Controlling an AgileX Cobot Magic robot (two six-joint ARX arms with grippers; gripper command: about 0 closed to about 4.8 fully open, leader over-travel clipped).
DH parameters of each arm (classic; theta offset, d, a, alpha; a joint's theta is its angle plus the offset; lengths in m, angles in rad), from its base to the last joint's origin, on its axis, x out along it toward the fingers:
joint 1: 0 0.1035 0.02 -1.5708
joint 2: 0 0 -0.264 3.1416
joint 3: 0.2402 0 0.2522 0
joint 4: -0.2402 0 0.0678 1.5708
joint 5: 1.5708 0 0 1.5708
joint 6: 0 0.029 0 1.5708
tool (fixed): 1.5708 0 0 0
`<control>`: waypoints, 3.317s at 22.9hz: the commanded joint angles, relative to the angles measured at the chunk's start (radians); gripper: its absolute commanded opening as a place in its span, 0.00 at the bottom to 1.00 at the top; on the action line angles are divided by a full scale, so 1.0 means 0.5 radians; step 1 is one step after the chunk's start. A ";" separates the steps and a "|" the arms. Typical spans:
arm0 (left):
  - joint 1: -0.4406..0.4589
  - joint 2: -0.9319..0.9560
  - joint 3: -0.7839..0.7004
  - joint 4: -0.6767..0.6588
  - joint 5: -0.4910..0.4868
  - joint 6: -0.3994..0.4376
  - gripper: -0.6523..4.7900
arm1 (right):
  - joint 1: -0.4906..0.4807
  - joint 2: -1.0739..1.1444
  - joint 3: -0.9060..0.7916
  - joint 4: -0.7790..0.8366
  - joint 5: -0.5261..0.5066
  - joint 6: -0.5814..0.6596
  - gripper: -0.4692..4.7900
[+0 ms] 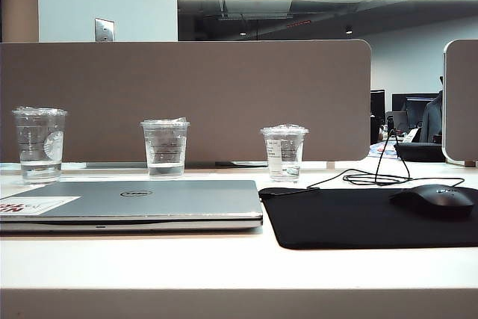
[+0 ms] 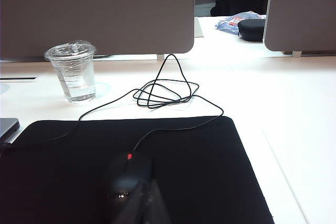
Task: Pick up the coffee cup on the right and place it on the right side of the laptop.
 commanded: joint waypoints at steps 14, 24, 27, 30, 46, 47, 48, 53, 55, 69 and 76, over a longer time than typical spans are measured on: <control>0.002 0.002 0.262 -0.080 0.063 -0.350 0.11 | -0.004 0.004 0.169 0.050 0.004 0.169 0.07; 0.002 0.587 0.825 -0.108 0.380 -0.343 0.11 | -0.003 0.371 0.558 0.092 -0.089 0.144 0.07; 0.002 0.790 0.975 -0.110 0.427 -0.344 0.11 | -0.002 0.531 0.619 0.190 -0.113 0.095 0.07; -0.001 1.027 1.140 -0.119 0.583 -0.344 0.11 | -0.002 0.779 0.681 0.354 -0.249 0.024 0.07; -0.769 1.694 1.900 -0.892 0.408 -0.082 0.11 | 0.257 2.202 1.048 1.278 -0.401 -0.005 0.08; -0.771 1.708 1.910 -0.891 0.417 -0.082 0.11 | 0.261 2.287 1.066 1.363 -0.421 -0.005 0.08; -0.769 1.711 1.913 -0.888 0.414 -0.081 0.11 | 0.276 2.422 1.097 1.471 -0.451 -0.005 0.08; -0.768 1.711 1.913 -0.888 0.415 -0.082 0.11 | 0.307 2.888 1.274 1.591 -0.497 -0.004 0.11; -0.768 1.711 1.913 -0.888 0.414 -0.081 0.11 | 0.308 3.021 1.337 1.622 -0.556 -0.005 0.26; -0.768 1.719 1.913 -0.886 0.464 -0.092 0.11 | 0.367 3.948 1.976 1.785 -0.636 -0.005 1.00; -0.768 1.719 1.913 -0.887 0.500 -0.097 0.11 | 0.396 4.256 2.330 1.781 -0.641 -0.004 1.00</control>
